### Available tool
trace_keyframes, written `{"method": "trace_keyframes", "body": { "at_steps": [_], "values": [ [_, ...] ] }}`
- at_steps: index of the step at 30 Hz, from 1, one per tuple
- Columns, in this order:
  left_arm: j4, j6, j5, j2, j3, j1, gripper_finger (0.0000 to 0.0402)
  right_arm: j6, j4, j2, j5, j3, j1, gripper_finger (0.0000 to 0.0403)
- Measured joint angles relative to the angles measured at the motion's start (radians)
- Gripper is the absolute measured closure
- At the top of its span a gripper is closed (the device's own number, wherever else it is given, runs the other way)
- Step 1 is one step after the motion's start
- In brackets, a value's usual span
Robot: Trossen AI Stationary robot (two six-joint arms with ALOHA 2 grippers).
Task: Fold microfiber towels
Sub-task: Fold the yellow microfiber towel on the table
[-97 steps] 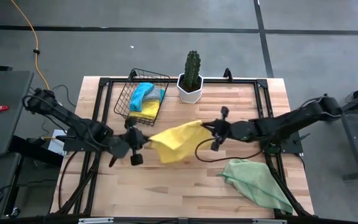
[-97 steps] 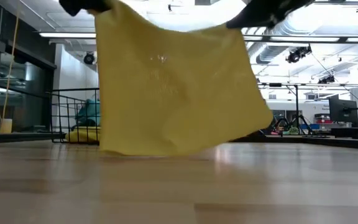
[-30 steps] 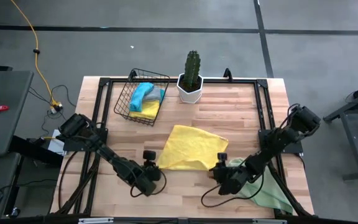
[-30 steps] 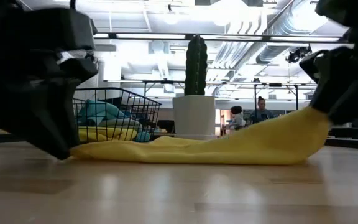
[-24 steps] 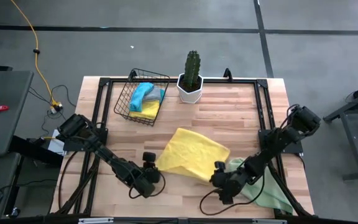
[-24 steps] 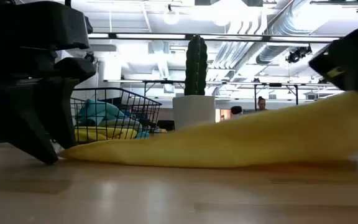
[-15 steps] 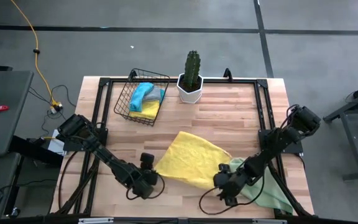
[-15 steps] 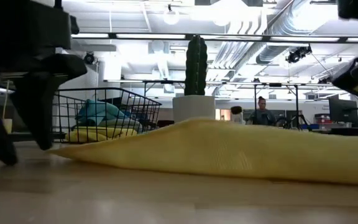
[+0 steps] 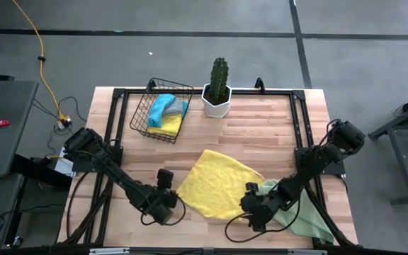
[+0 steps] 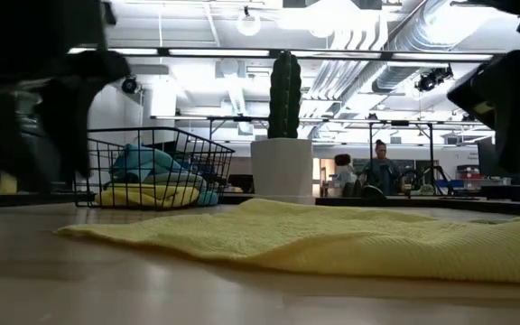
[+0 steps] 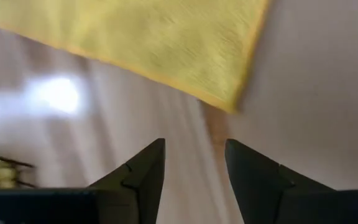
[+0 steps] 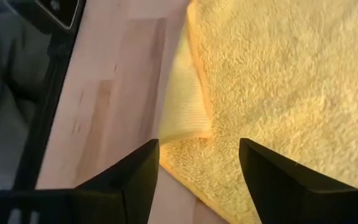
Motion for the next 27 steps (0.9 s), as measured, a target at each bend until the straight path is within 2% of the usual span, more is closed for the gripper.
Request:
{"method": "trace_keyframes", "body": {
  "at_steps": [4,7,10,18,22,27],
  "values": [
    [0.033,0.046,-0.135,-0.023,0.000,0.019,0.0245,-0.078,0.003,0.007,0.023,-0.002,-0.011,0.0197],
    [0.099,0.101,-0.236,-0.023,0.000,0.046,0.0245,-0.101,-0.004,0.040,0.101,-0.016,-0.021,0.0208],
    [0.204,0.164,-0.282,-0.023,0.000,0.094,0.0245,-0.123,0.010,0.085,0.148,-0.017,-0.021,0.0224],
    [0.428,0.229,-0.252,-0.023,0.000,0.223,0.0245,-0.123,0.088,0.166,0.142,-0.014,-0.017,0.0262],
    [0.465,0.228,-0.198,-0.023,0.000,0.266,0.0245,-0.136,0.164,0.170,0.124,-0.015,-0.017,0.0265],
    [0.474,0.212,-0.192,-0.023,0.000,0.295,0.0245,-0.174,0.247,0.170,0.076,-0.015,-0.016,0.0265]
  ]
}}
